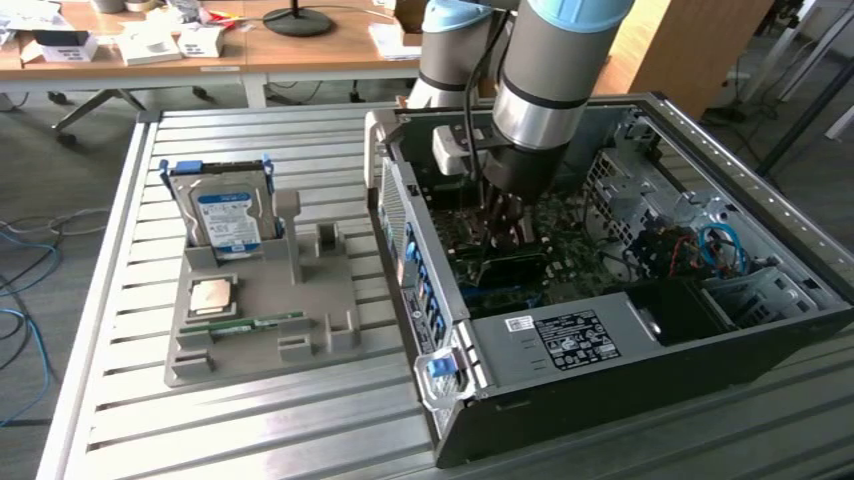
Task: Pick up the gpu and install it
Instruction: 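Press down on the gpu until it lock into place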
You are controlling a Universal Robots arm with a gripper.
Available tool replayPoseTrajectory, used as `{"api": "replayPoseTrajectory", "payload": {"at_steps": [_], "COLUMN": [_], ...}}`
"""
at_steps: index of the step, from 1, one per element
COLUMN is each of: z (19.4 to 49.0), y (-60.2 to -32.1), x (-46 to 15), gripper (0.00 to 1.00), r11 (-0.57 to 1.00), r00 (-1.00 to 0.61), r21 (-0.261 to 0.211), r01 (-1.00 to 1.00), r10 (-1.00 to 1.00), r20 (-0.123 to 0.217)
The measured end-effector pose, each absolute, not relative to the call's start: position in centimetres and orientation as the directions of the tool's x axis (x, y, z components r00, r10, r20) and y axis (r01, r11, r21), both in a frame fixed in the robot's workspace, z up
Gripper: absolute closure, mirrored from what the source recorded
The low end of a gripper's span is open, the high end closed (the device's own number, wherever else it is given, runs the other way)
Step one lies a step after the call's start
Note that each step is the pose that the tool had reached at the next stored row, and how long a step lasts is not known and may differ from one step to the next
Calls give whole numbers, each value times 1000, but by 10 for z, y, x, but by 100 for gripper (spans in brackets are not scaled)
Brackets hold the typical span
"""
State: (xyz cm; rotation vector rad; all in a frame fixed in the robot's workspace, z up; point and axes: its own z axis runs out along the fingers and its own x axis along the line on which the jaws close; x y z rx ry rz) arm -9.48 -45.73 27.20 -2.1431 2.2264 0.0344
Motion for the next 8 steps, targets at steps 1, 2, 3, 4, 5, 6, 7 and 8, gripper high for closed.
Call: {"api": "replayPoseTrajectory", "payload": {"at_steps": [1, 2, 3, 4, 5, 6, 7, 8], "z": [274, 275, 275, 275, 275, 275, 275, 275], "y": [-457, -457, -457, -457, -457, -457, -457, -457], "x": [-95, -95, -95, -95, -95, -95, -95, -95], "gripper": [89, 89, 89, 89, 89, 89, 89, 89], "r11": [39, 39, 39, 39, 39, 38, 39, 39], "r00": [-38, -37, -37, -37, -37, -37, -37, -37], "r21": [-19, -19, -19, -19, -19, -19, -19, -19], "r01": [-999, -999, -999, -999, -999, -999, -999, -999], "r10": [-998, -998, -998, -998, -998, -998, -998, -998], "r20": [-52, -52, -52, -52, -52, -52, -52, -52]}}
